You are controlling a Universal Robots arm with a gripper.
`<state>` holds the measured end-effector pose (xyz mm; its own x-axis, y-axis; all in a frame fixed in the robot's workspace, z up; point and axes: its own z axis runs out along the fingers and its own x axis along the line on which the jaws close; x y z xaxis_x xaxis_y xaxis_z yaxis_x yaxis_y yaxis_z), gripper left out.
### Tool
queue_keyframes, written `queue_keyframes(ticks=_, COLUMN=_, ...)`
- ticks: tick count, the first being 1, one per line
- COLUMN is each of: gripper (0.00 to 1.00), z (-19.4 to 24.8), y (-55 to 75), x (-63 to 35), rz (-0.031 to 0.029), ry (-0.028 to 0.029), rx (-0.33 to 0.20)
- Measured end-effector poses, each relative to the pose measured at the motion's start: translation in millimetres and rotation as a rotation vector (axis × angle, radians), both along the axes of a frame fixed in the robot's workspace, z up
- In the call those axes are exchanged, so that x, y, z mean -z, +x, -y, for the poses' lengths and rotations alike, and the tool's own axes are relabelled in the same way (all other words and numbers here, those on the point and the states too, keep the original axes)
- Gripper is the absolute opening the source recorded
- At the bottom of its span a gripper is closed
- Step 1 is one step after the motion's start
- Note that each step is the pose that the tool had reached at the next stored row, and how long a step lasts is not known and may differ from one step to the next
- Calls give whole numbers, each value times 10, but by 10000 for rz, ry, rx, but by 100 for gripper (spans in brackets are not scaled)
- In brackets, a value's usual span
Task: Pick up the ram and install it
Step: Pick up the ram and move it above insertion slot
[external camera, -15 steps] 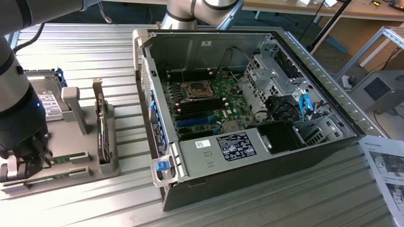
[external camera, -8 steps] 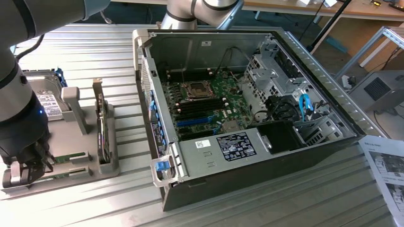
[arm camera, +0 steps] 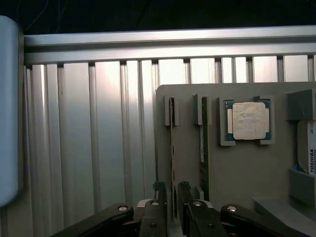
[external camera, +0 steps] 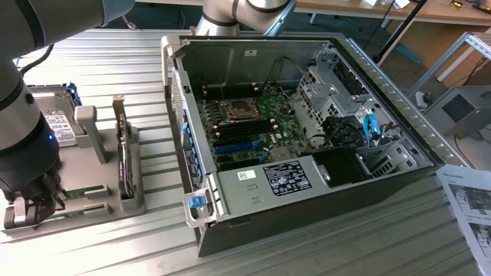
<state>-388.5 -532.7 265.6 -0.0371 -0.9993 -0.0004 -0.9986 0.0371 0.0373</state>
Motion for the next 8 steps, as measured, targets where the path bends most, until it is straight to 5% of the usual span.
queue_keyframes(ticks=8, gripper=24, z=3, y=0, x=85, rz=-1, ry=2, rx=0)
